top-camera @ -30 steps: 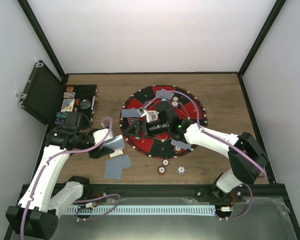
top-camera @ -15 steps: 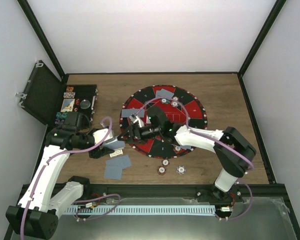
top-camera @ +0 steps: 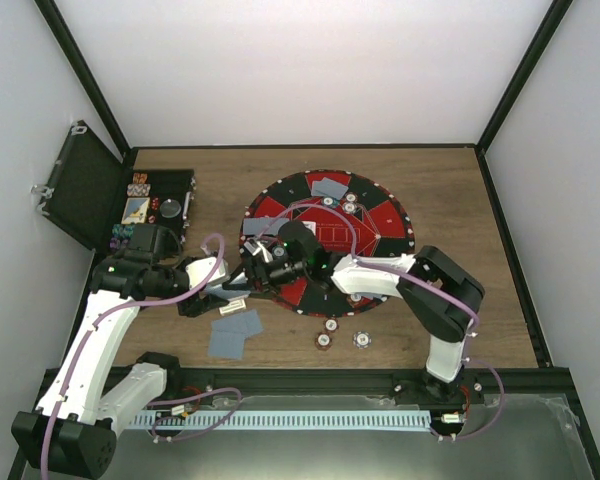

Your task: Distribute texas hold em gaming equipment

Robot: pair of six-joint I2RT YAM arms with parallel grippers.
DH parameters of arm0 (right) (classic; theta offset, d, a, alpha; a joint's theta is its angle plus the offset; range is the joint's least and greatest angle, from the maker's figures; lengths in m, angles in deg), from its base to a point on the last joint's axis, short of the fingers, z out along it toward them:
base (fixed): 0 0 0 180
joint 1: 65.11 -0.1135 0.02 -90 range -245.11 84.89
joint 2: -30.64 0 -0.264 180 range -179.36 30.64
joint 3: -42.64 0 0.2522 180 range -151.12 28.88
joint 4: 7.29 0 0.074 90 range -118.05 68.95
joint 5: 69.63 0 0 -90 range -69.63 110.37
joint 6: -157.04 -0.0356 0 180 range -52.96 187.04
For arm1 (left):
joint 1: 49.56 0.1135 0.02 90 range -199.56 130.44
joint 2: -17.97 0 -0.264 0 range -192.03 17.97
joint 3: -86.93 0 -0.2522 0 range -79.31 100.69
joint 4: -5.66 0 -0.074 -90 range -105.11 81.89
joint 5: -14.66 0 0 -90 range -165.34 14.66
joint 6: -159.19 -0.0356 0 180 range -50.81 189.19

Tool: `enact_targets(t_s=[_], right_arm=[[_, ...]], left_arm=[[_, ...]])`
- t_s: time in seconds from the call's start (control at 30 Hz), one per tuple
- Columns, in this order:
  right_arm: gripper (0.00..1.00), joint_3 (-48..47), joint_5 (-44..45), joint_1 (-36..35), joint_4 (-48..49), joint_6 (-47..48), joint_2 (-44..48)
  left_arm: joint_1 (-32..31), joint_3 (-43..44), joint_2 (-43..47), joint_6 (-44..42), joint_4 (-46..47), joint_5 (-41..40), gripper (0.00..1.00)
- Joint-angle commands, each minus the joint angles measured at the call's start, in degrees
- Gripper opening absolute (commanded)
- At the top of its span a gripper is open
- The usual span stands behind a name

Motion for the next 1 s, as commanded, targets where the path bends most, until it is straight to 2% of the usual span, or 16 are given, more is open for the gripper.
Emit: enact_targets(t_s=[0.0,0.33,0.73,0.97], right_arm=[[0.78,-2.65,-2.32,-0.53,4.57,-3.17,-2.36],[0.69,-2.11,-0.29,1.51,-2.87,1.15,-1.69],[0.49,1.21,2.17,4.35,-7.89,3.67,2.84],[0.33,1.87,4.13,5.19,-9.97,3.95,6.20]], left_arm=[[0.05,0.90,0.42,-0.87,0.43,1.98,0.04],[0.05,0.90,0.53,-1.19,0.38,1.46,0.04],[0.05,0.86,0.19,-1.03,0.44,2.14,0.04],[0.03,0.20,0.78,-1.04,0.41,1.69,0.04]])
